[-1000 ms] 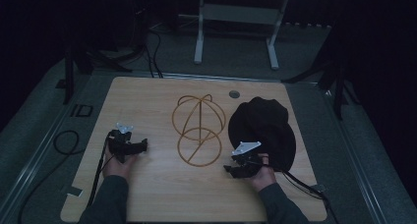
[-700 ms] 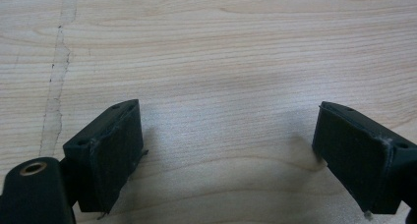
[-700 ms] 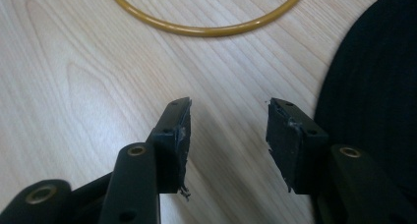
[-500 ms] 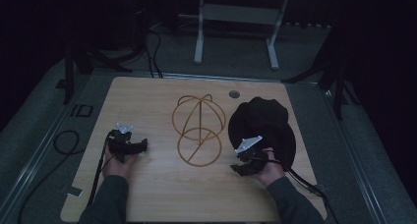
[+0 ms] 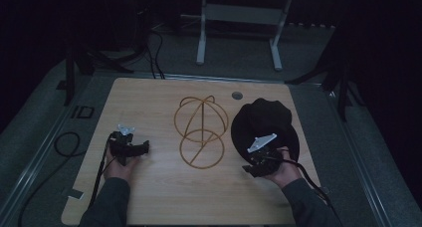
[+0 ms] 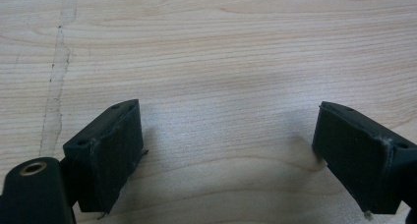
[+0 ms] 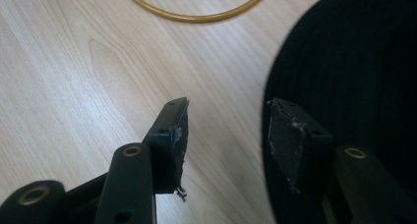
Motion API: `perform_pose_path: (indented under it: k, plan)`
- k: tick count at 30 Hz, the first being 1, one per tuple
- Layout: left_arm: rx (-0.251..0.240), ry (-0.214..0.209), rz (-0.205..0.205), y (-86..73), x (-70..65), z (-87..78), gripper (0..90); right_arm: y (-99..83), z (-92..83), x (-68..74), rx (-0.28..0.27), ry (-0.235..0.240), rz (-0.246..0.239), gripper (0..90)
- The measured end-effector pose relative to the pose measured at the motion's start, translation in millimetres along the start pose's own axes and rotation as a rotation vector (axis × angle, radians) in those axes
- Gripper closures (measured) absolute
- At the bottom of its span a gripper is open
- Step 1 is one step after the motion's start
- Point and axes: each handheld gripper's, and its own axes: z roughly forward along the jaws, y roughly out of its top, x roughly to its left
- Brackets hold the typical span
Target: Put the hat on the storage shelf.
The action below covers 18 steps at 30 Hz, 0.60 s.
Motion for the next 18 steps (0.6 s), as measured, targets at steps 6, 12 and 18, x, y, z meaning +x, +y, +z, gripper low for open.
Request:
perform_pose_path:
  k: [6, 12, 18]
  plan:
    - [0.0, 0.0, 0.001, 0.0, 0.1, 0.0, 12.0, -0.6, -20.5, -3.1, -0.003, 0.01, 0.019, 48.6]
    - [0.0, 0.0, 0.0, 0.0, 0.0, 0.0, 12.0, -2.6, -30.0, -4.6, 0.02, 0.021, 0.018, 48.6]
    - [0.0, 0.0, 0.001, 0.0, 0.1, 0.0, 12.0, -5.5, -33.9, -8.1, 0.044, 0.013, 0.007, 49.1]
